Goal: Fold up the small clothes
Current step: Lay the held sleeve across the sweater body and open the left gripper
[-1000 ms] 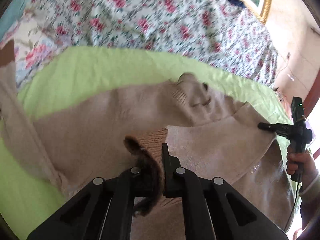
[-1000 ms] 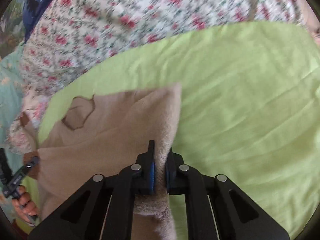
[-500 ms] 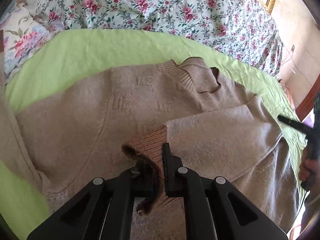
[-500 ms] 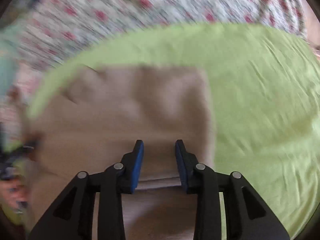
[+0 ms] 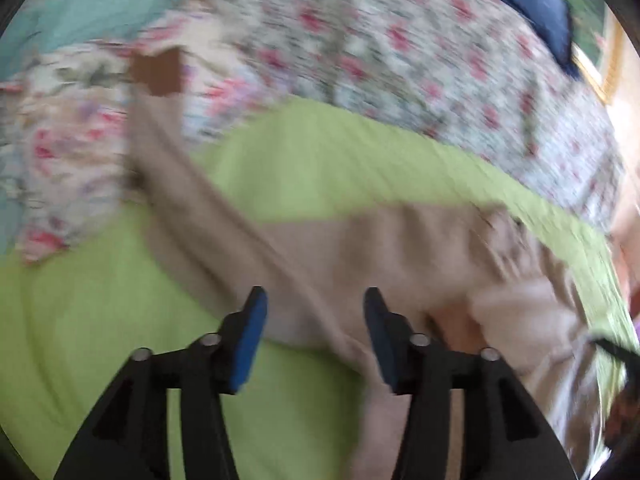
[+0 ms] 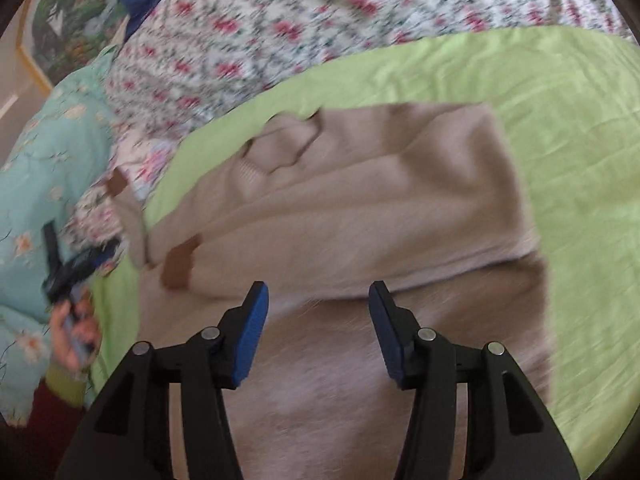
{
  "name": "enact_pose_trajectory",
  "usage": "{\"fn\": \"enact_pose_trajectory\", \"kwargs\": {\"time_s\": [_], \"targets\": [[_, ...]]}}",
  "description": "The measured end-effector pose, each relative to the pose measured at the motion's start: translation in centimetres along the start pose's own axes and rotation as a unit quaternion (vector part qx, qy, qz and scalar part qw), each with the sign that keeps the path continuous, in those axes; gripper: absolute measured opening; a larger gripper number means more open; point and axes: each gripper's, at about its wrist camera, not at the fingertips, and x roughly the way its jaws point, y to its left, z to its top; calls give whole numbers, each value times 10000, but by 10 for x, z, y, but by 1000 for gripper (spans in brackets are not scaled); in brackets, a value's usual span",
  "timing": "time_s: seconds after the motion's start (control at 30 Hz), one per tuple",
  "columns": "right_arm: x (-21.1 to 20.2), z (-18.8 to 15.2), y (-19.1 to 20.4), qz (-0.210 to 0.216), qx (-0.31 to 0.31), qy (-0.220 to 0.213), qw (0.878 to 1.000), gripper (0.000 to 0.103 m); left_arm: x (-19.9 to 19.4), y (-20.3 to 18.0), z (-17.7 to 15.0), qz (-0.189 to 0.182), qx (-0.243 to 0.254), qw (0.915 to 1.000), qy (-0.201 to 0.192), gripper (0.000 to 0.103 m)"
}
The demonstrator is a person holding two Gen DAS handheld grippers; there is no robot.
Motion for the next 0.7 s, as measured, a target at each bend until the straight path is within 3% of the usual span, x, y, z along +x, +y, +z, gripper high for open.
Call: {"fn": "enact_pose_trajectory", "kwargs": {"time_s": [0.2, 0.4, 0.43, 0.47, 0.5, 0.57, 0.7], "targets": [[16, -6, 20, 58, -120, 255, 9996, 54, 29, 75, 74, 776, -722, 9942, -180, 78], [20, -3, 23, 34, -133, 351, 9993, 54, 77, 111, 128, 1417, -767, 9869, -62, 79], [19, -2, 23, 23, -137, 345, 9993, 54, 83, 116, 134, 1668, -676, 9836, -91, 72], [18, -1, 24, 2, -143, 327, 9994, 54, 85, 120, 138, 1714, -649, 9830, -130, 36], [16, -2, 23, -18, -132, 300, 9995, 54, 87, 125, 138, 1618, -688, 9844, -99, 10], [14, -1, 20, -12, -110, 278, 9996, 54, 77, 127, 134, 1347, -820, 9872, -229, 9], [8, -1, 17, 55, -27, 207, 9998, 54, 38, 97, 121, 978, -520, 9915, -688, 8]]}}
